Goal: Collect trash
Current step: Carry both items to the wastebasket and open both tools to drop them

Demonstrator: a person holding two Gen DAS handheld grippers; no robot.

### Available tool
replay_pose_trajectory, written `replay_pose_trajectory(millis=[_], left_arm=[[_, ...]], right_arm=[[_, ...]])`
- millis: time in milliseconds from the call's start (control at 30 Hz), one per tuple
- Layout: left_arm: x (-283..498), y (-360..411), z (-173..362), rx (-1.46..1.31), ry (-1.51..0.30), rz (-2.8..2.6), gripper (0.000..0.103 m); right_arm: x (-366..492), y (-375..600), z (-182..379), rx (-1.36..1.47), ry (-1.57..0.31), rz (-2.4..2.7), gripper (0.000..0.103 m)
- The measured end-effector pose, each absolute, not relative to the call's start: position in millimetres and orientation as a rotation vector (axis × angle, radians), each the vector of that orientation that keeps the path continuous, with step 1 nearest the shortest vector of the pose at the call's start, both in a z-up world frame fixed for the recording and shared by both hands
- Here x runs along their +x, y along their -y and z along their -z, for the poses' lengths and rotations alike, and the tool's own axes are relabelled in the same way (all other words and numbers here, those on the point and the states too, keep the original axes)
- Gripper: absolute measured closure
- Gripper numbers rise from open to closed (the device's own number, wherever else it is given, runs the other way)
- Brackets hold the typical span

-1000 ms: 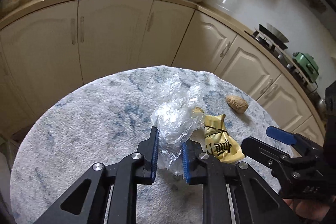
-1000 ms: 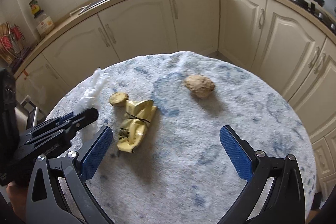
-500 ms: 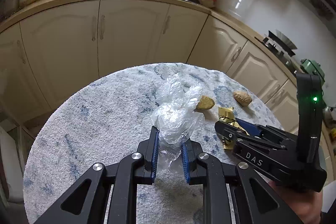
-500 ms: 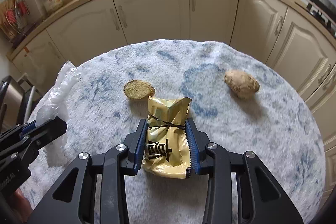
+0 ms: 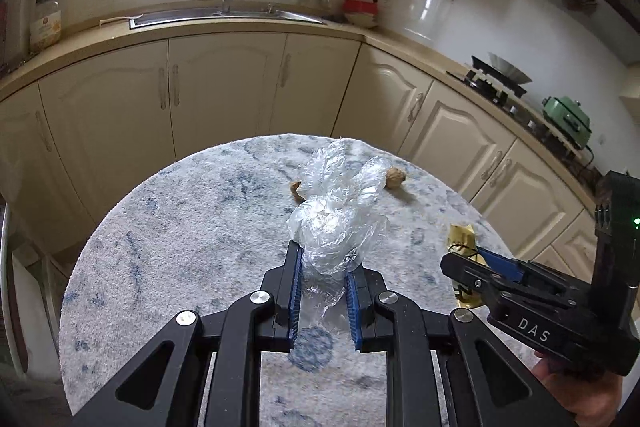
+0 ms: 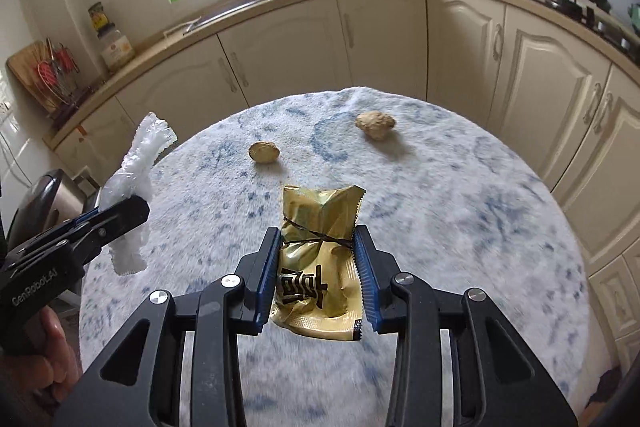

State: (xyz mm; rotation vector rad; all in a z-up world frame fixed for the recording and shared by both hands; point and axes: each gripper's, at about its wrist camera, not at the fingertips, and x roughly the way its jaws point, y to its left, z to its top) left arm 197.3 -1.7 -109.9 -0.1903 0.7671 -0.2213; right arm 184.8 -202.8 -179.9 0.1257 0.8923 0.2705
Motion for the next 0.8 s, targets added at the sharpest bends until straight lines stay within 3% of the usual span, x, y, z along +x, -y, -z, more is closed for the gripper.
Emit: replay_pose_trajectory(millis=[333, 800], left_arm=[[55.1, 56.1, 75.4, -0.096, -0.674, 0.296, 0.087], [-16.2, 149.2, 52.3, 0.004, -0.594, 0.516, 0.087]], right_arm=[[105.2, 266.7, 138.3, 0.184, -0.787, -0.219, 0.067], [21.0, 373.8, 99.2, 0.280, -0.654, -0.074, 0.067]])
